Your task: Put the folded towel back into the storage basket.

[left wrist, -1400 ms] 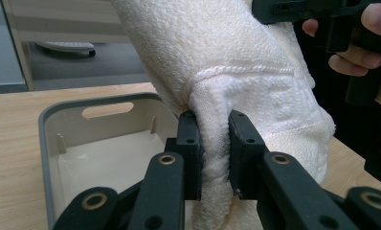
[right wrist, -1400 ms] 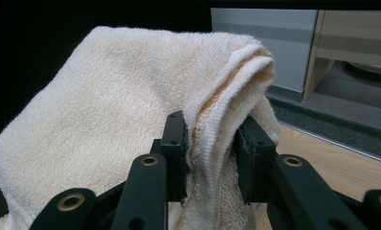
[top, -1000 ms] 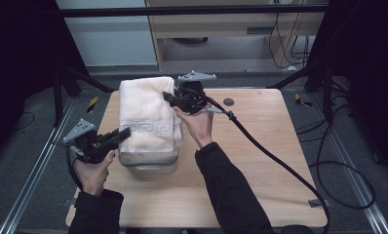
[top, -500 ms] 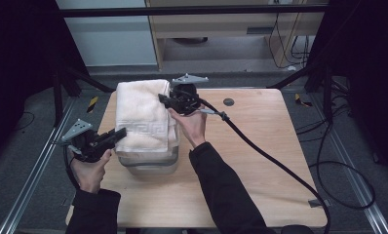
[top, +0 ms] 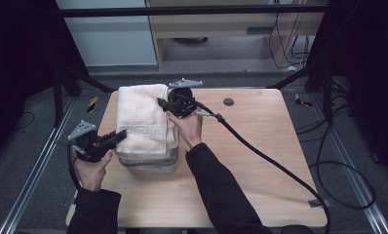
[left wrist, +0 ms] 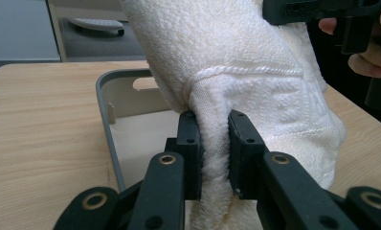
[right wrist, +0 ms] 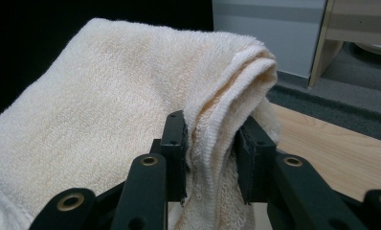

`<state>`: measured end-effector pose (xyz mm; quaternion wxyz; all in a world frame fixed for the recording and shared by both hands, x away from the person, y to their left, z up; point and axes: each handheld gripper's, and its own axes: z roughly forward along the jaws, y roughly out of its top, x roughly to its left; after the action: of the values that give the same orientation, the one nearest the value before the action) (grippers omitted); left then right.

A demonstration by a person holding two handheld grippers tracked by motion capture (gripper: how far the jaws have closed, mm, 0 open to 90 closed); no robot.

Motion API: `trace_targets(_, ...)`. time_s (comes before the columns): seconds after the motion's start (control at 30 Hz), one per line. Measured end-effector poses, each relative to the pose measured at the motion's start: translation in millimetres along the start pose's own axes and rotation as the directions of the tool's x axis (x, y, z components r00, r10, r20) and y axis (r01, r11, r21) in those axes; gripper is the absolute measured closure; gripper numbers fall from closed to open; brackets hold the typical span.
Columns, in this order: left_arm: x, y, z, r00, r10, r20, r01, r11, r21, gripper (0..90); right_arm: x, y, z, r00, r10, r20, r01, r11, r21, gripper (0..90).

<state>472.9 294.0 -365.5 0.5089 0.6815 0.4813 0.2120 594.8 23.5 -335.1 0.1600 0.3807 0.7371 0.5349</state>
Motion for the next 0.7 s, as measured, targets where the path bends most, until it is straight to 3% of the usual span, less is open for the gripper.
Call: trace_targets(0.7,9.5,-15.6,20.3,0.9988,0.013,-0.047,-0.008,0.9961,0.088,76.7,-6.2,-23.4,25.4,0.9996,0.009,0.026,-0.011,0.997,0.073,68.0)
